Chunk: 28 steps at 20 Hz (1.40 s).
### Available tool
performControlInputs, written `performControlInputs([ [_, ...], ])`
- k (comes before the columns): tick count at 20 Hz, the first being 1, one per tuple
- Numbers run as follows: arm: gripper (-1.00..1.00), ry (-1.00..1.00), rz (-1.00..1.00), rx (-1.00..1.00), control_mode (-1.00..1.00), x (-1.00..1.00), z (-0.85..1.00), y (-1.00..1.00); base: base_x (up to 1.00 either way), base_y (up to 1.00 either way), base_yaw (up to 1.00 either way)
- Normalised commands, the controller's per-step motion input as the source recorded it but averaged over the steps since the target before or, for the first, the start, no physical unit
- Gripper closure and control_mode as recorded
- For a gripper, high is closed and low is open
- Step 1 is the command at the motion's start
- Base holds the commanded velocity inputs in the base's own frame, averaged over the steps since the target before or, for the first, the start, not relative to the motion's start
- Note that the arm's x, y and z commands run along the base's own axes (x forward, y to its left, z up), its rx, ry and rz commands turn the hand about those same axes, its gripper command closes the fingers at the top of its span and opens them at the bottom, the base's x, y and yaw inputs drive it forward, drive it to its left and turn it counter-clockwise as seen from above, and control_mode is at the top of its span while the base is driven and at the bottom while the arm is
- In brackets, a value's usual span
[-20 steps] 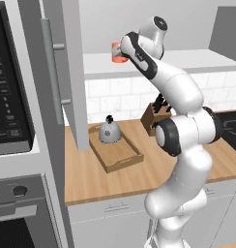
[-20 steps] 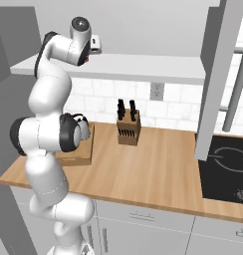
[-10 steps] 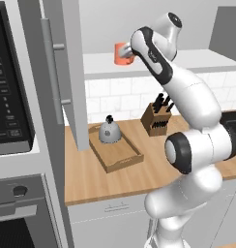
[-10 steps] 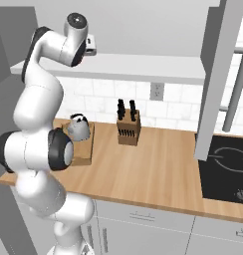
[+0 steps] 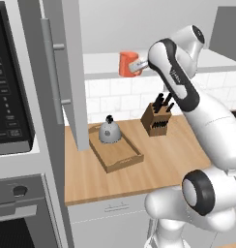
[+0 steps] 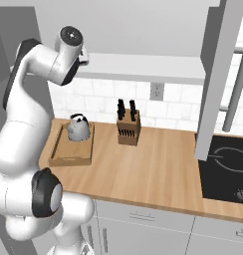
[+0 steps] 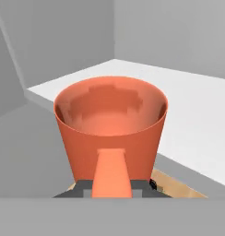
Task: Pick the kettle from the counter and place it on the tray. Then pick the mug from the cabinet and place it on the tray. Then close the cabinet doors.
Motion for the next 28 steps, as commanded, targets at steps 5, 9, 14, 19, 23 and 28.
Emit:
performControlInputs([
  [5,1.0,0.0,0.14,0.0,-1.0,-1.0,-0.38,0.02,0.0,0.0,0.0],
  [9,1.0,0.03,0.09,-0.01,-1.0,-0.87,-0.58,0.08,0.0,0.0,0.0],
  [14,1.0,0.14,0.0,-0.08,-1.0,-0.28,-0.86,0.08,0.0,0.0,0.0],
  [19,1.0,0.12,0.0,-0.07,-1.0,0.03,-0.99,0.02,0.0,0.0,0.0],
  [23,1.0,0.0,0.0,-0.01,-1.0,0.13,-1.0,0.0,0.0,0.0,0.0],
  [28,1.0,0.0,0.0,0.0,-1.0,0.5,-0.83,-0.01,0.0,0.0,0.0],
])
